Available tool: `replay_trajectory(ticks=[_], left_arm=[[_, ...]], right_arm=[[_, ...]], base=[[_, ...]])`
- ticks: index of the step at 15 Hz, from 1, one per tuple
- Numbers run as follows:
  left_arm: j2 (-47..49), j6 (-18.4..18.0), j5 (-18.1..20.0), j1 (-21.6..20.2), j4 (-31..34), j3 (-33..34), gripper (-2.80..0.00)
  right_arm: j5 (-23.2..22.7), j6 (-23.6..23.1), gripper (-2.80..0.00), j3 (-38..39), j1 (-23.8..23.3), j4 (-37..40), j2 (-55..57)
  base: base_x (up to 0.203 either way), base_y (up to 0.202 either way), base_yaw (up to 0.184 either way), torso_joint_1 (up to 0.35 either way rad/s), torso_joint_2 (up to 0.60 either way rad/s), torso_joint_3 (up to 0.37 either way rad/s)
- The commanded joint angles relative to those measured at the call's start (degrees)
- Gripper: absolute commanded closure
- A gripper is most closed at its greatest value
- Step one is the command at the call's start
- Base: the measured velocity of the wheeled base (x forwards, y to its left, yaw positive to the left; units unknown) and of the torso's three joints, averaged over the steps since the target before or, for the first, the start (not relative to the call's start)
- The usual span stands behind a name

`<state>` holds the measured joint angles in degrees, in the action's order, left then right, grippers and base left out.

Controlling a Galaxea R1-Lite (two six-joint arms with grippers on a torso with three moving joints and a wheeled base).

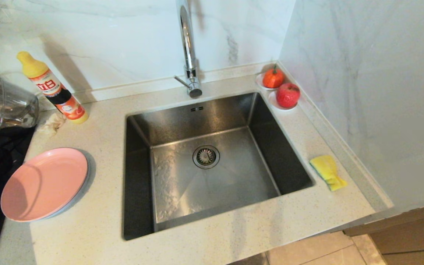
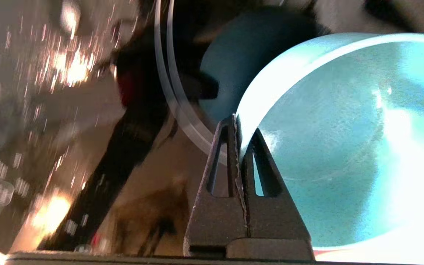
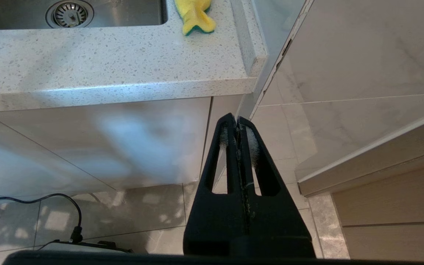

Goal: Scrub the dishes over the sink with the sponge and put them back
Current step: Place the bowl on the plate

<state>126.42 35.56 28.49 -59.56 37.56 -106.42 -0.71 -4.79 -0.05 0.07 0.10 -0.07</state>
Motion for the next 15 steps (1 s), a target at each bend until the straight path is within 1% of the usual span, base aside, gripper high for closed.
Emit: replay_trajectory(ticks=[1,5,9,12,13,15], left_arm=[[-1.95,-1.42,0.32,0.14,3.06,0.35,0.00],[-5.63,-6.11,3.06,0.80,7.08,3.19,0.00],[-8.65,-10.07,2.92,2.44,10.26,6.51,0.00],[-12.18,-14.51,2.80,4.88,10.59,9.53,0.00],[-12.96,-15.25,2.72,6.07,10.60,9.58,0.00],[-14.28,-15.54,2.54,7.76,10.60,8.36,0.00]], right_arm=[[0.00,-0.04,0.00,-0.04,0.01,-0.01,-0.01],[-0.02,-0.04,0.00,-0.03,0.01,-0.01,-0.01],[-0.05,-0.04,0.00,0.02,0.01,-0.01,-0.01],[-0.05,-0.04,0.00,0.05,0.01,-0.01,-0.01],[-0.06,-0.04,0.00,-0.04,0.01,-0.01,-0.01],[0.00,-0.04,0.00,-0.04,0.01,-0.01,-0.01]], base=[[0.000,0.000,0.000,0.000,0.00,0.000],[0.000,0.000,0.000,0.000,0.00,0.000],[0.000,0.000,0.000,0.000,0.00,0.000],[0.000,0.000,0.000,0.000,0.00,0.000],[0.000,0.000,0.000,0.000,0.00,0.000],[0.000,0.000,0.000,0.000,0.00,0.000]])
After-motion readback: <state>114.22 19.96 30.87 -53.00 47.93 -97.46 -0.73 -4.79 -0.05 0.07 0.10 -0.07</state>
